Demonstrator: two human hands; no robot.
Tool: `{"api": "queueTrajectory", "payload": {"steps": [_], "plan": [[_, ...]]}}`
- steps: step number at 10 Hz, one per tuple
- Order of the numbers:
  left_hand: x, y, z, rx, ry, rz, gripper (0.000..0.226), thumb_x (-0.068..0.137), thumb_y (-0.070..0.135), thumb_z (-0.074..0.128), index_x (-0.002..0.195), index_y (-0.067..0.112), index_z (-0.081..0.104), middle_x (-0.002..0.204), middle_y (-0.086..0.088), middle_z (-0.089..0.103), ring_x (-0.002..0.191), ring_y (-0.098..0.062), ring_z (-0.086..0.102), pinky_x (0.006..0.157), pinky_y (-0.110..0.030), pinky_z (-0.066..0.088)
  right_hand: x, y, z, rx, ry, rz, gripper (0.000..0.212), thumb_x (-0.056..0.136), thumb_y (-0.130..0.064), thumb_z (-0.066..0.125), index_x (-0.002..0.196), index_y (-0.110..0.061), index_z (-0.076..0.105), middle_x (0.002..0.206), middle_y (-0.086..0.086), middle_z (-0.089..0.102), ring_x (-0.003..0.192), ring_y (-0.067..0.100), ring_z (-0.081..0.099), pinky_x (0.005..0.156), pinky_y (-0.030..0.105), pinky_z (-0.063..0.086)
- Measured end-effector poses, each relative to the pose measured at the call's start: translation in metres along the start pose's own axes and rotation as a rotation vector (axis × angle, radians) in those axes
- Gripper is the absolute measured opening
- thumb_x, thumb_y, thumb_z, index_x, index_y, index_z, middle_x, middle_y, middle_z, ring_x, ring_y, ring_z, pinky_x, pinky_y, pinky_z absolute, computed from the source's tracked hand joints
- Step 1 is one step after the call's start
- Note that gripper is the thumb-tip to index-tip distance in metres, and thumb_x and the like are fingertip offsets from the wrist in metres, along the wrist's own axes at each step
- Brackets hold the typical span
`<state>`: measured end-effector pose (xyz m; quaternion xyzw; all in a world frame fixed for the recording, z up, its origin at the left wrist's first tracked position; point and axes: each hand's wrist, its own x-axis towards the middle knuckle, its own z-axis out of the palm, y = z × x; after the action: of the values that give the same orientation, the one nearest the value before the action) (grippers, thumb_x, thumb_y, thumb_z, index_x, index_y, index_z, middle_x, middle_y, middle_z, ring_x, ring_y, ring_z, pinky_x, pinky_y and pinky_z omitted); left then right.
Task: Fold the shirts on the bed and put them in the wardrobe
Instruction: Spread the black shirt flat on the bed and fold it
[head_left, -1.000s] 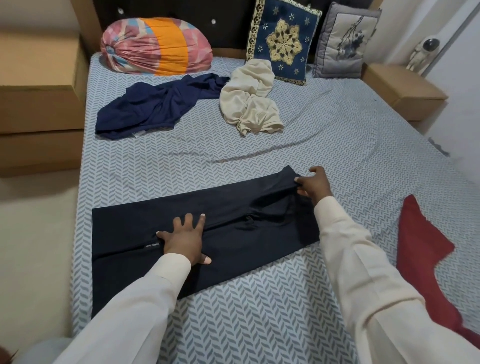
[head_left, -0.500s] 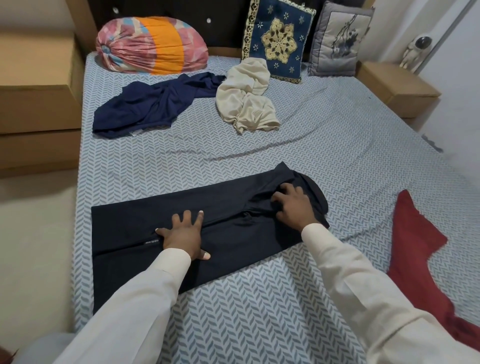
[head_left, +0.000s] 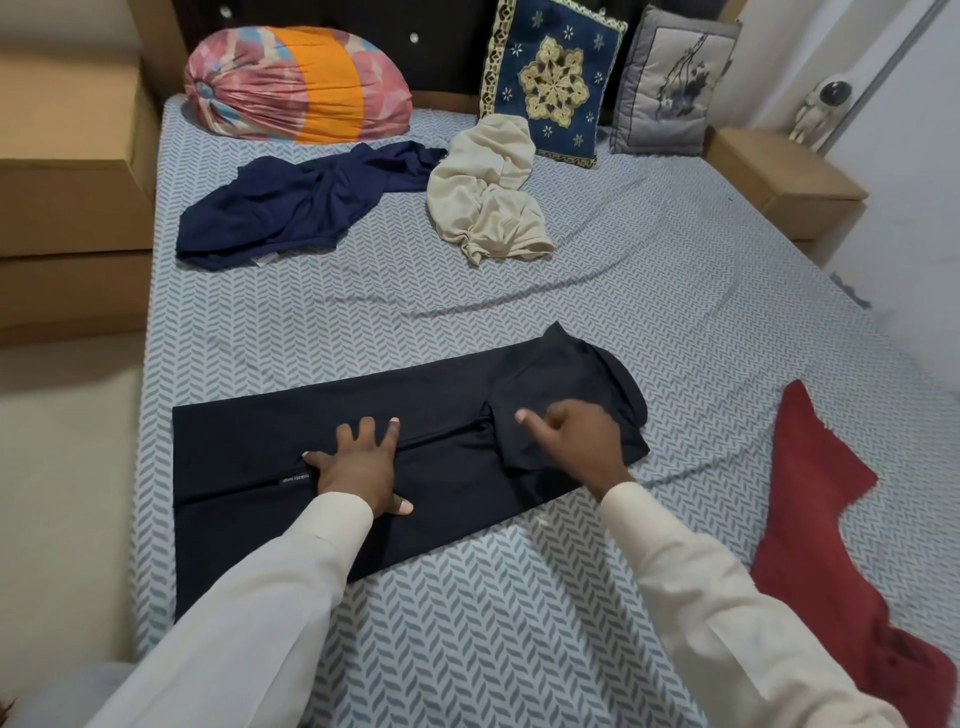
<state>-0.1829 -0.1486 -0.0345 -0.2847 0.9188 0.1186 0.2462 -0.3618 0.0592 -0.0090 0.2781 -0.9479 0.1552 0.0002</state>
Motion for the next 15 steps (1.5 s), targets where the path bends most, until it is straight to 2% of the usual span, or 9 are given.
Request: {"api": "queueTrajectory", "payload": {"steps": [1,2,3,4,6,8,10,12,15], "plan": [[-0.001,0.000,0.000,0.011,-0.005,-0.005,0.120,0.071,0.065,0.072,0.154,0.030,-0.008,0.153,-0.006,0.005,0.141,-0.035,0.009,0.104,-0.071,0.027,0.040,0.022,-0.004,0.280,0.110,0.327,0.028,0.081,-0.049,0.067,0.085,-0.022,0.059,0.090,-0.002,0.066,0.087,0.021,0.064,0.077,0.032,0.049],[0.000,0.002,0.000,0.013,-0.005,-0.009,0.120,0.071,0.065,0.072,0.154,0.031,-0.009,0.153,-0.006,0.004,0.141,-0.035,0.008,0.104,-0.071,0.027,0.080,0.042,-0.004,0.465,0.033,0.559,0.052,0.069,-0.054,0.074,0.103,-0.018,0.058,0.107,0.005,0.064,0.095,0.026,0.064,0.087,0.038,0.053],[0.001,0.002,-0.001,0.005,-0.007,-0.008,0.120,0.071,0.064,0.072,0.154,0.031,-0.008,0.152,-0.006,0.005,0.140,-0.035,0.009,0.104,-0.071,0.027,0.102,0.040,-0.003,0.448,-0.094,0.557,0.033,0.069,-0.043,0.077,0.076,-0.016,0.059,0.076,0.007,0.068,0.069,0.027,0.068,0.072,0.041,0.059],[0.001,0.002,-0.001,-0.001,-0.007,-0.008,0.121,0.070,0.063,0.073,0.154,0.031,-0.007,0.152,-0.006,0.005,0.139,-0.034,0.010,0.103,-0.072,0.026,0.119,0.032,-0.005,0.453,-0.174,0.555,0.023,0.086,-0.017,0.065,0.067,-0.020,0.052,0.087,0.008,0.065,0.075,0.023,0.065,0.077,0.035,0.061],[0.002,0.002,-0.001,0.005,-0.010,-0.011,0.121,0.070,0.063,0.073,0.154,0.030,-0.007,0.151,-0.006,0.007,0.138,-0.034,0.012,0.103,-0.072,0.027,0.142,0.019,-0.010,0.770,-0.162,0.550,0.017,0.098,-0.016,0.052,0.084,-0.021,0.043,0.095,0.010,0.056,0.069,0.023,0.063,0.050,0.031,0.058],[0.001,0.002,-0.001,0.004,-0.011,-0.011,0.120,0.071,0.063,0.073,0.154,0.031,-0.008,0.152,-0.006,0.006,0.139,-0.034,0.010,0.104,-0.071,0.027,0.128,0.030,-0.016,0.947,-0.063,0.464,0.031,0.090,-0.013,0.066,0.107,-0.020,0.042,0.086,0.006,0.060,0.071,0.018,0.060,0.054,0.028,0.052],[0.002,0.002,-0.002,0.004,-0.013,-0.007,0.121,0.070,0.063,0.074,0.154,0.031,-0.007,0.150,-0.006,0.007,0.138,-0.035,0.011,0.103,-0.072,0.027,0.094,0.062,0.003,0.401,0.081,0.444,0.035,0.074,-0.010,0.060,0.107,-0.023,0.055,0.101,0.012,0.063,0.092,0.031,0.061,0.080,0.036,0.049],[0.005,0.003,-0.004,0.023,-0.001,-0.036,0.129,0.063,0.066,0.077,0.153,0.032,-0.009,0.149,-0.005,0.007,0.136,-0.034,0.013,0.101,-0.068,0.033,0.076,0.016,0.031,-0.043,0.088,-0.128,0.044,0.079,-0.018,0.051,0.121,-0.019,0.064,0.111,0.013,0.062,0.100,0.037,0.056,0.088,0.043,0.045],[0.011,0.005,-0.004,0.021,0.002,-0.074,0.138,0.056,0.067,0.080,0.153,0.031,-0.011,0.148,-0.004,0.007,0.136,-0.034,0.013,0.099,-0.068,0.035,0.100,0.022,0.046,-0.100,-0.225,0.259,0.052,0.094,-0.035,0.048,0.138,-0.007,0.039,0.134,0.022,0.051,0.123,0.041,0.049,0.099,0.046,0.041]]}}
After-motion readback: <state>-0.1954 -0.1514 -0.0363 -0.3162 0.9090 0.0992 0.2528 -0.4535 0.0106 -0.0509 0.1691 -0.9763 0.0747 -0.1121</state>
